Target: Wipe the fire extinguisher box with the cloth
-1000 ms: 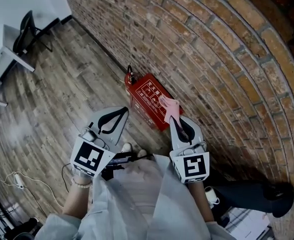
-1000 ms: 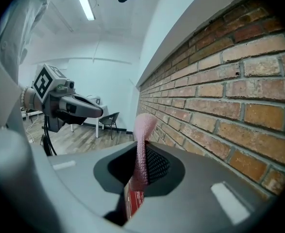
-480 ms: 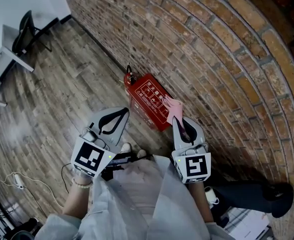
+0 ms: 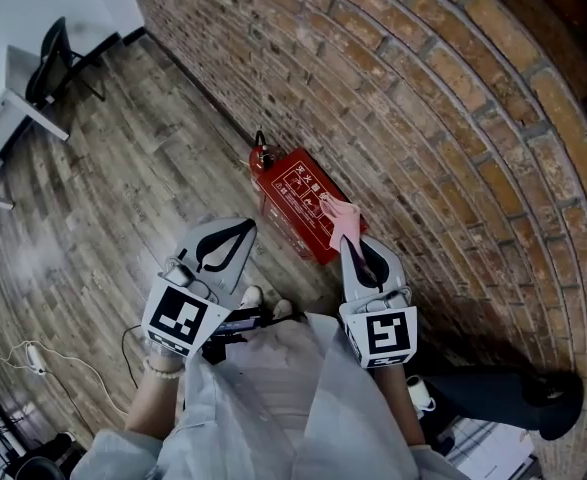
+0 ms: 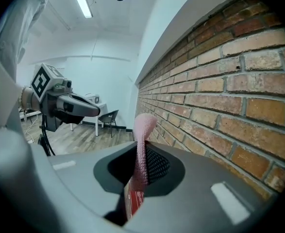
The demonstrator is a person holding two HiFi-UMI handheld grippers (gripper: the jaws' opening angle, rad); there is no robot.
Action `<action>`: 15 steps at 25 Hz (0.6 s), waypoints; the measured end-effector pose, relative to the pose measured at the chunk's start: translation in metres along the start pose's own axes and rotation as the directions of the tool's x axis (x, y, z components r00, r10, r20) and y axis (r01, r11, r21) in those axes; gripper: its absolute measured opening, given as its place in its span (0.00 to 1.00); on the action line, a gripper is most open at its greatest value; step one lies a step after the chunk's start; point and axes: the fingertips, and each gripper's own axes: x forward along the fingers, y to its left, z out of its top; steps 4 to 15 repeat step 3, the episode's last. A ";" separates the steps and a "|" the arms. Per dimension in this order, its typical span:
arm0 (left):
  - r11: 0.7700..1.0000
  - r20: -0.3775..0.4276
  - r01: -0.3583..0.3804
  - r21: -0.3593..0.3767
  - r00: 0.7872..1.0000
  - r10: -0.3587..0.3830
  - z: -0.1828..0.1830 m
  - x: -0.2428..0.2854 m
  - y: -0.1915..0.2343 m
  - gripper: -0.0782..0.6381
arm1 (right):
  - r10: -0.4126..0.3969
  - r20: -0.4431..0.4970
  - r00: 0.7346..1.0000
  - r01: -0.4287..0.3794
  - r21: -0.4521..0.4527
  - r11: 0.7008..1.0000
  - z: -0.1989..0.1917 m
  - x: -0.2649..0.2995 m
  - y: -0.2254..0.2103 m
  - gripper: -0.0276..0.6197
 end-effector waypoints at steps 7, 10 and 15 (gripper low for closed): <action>1.000 0.002 -0.006 -0.012 1.000 0.006 0.000 0.000 0.003 0.11 | 0.013 -0.002 1.000 -0.013 -0.006 1.000 0.001 0.004 0.004 0.09; 1.000 0.002 -0.006 -0.012 1.000 0.006 0.000 0.000 0.003 0.11 | 0.013 -0.002 1.000 -0.013 -0.006 1.000 0.001 0.004 0.004 0.09; 1.000 0.002 -0.006 -0.012 1.000 0.006 0.000 0.000 0.003 0.11 | 0.013 -0.002 1.000 -0.013 -0.006 1.000 0.001 0.004 0.004 0.09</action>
